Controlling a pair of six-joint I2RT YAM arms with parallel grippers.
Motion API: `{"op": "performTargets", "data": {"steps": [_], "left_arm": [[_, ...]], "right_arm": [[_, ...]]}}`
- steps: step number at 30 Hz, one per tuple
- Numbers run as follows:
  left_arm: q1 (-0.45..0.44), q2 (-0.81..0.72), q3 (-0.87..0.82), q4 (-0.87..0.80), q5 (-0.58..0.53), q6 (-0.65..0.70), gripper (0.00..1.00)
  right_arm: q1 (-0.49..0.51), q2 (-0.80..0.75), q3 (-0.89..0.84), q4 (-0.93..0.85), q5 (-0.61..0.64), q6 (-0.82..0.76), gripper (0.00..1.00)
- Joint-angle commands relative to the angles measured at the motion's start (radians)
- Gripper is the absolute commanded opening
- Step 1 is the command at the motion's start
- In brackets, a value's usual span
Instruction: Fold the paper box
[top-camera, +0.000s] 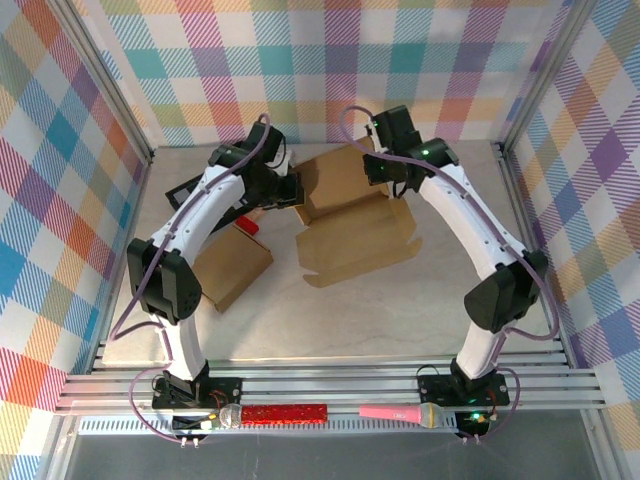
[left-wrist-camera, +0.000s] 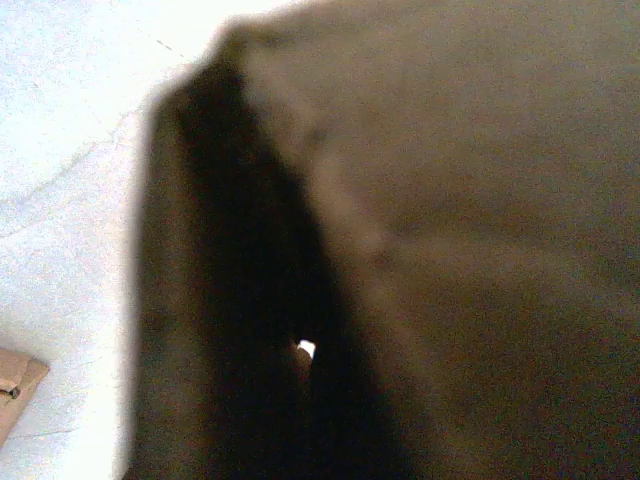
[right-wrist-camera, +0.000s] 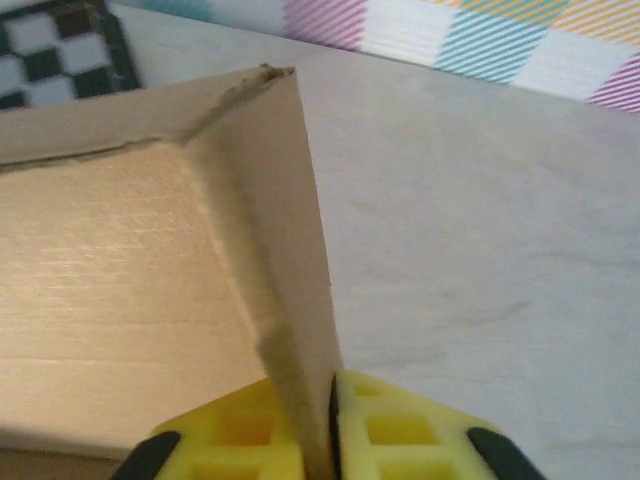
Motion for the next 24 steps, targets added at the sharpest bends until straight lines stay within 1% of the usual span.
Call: {"op": "performTargets", "data": {"steps": [1,5,11,15,19,22,24], "left_arm": [[-0.039,0.019,0.060,-0.048,-0.008,0.015,0.00],[-0.052,0.039,0.098,-0.074,-0.036,0.002,0.00],[-0.059,0.066,0.132,-0.101,-0.053,-0.011,0.00],[-0.061,0.071,0.140,-0.104,-0.052,-0.012,0.00],[-0.061,0.077,0.147,-0.113,-0.049,-0.006,0.00],[-0.061,0.080,0.148,-0.114,-0.047,-0.003,0.00],[-0.061,0.082,0.153,-0.116,-0.044,-0.003,0.00]], "right_arm": [[0.039,0.074,0.086,-0.115,0.281,0.056,0.00],[0.074,0.121,0.142,-0.178,0.408,0.093,0.00],[0.098,0.187,0.230,-0.275,0.476,0.147,0.00],[0.098,0.185,0.214,-0.264,0.454,0.149,0.00],[0.088,0.178,0.212,-0.243,0.411,0.131,0.06],[0.082,0.184,0.226,-0.241,0.393,0.125,0.13],[0.075,0.190,0.231,-0.242,0.374,0.123,0.16]]}}
